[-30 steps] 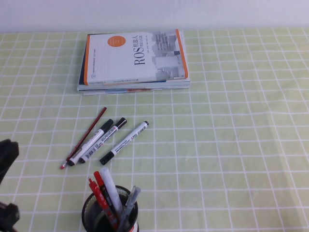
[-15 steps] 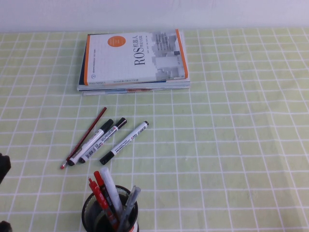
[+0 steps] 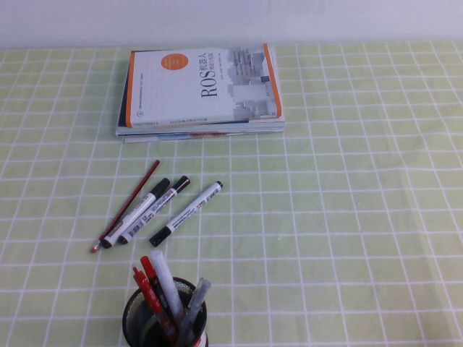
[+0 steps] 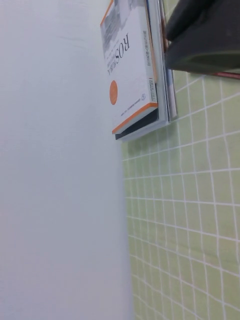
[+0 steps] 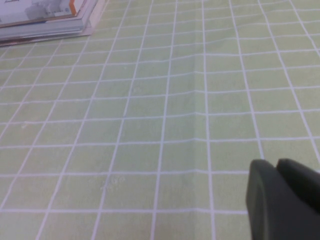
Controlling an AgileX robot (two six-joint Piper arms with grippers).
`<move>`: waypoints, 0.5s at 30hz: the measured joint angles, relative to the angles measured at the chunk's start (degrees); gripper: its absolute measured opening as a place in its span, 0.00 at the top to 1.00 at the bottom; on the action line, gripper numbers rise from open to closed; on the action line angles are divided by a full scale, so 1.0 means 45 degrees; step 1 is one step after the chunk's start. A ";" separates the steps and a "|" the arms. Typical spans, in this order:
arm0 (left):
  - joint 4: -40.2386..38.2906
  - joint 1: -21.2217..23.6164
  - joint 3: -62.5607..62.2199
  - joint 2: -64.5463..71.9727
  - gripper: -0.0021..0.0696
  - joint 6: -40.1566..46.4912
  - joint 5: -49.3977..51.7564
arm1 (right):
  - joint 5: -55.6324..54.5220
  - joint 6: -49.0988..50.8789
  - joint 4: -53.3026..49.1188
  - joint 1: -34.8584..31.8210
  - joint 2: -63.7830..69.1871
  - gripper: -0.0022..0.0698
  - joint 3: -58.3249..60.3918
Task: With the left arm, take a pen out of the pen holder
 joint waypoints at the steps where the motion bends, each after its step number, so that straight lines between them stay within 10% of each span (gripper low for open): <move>1: 0.0000 0.0023 0.0186 -0.0217 0.97 0.0012 -0.0032 | 0.0000 0.0000 0.0000 0.0000 0.0000 0.99 0.0000; 15: -0.0337 0.0058 0.1058 -0.0660 0.97 0.0138 0.1757 | 0.0000 0.0000 0.0000 0.0000 0.0000 0.99 0.0000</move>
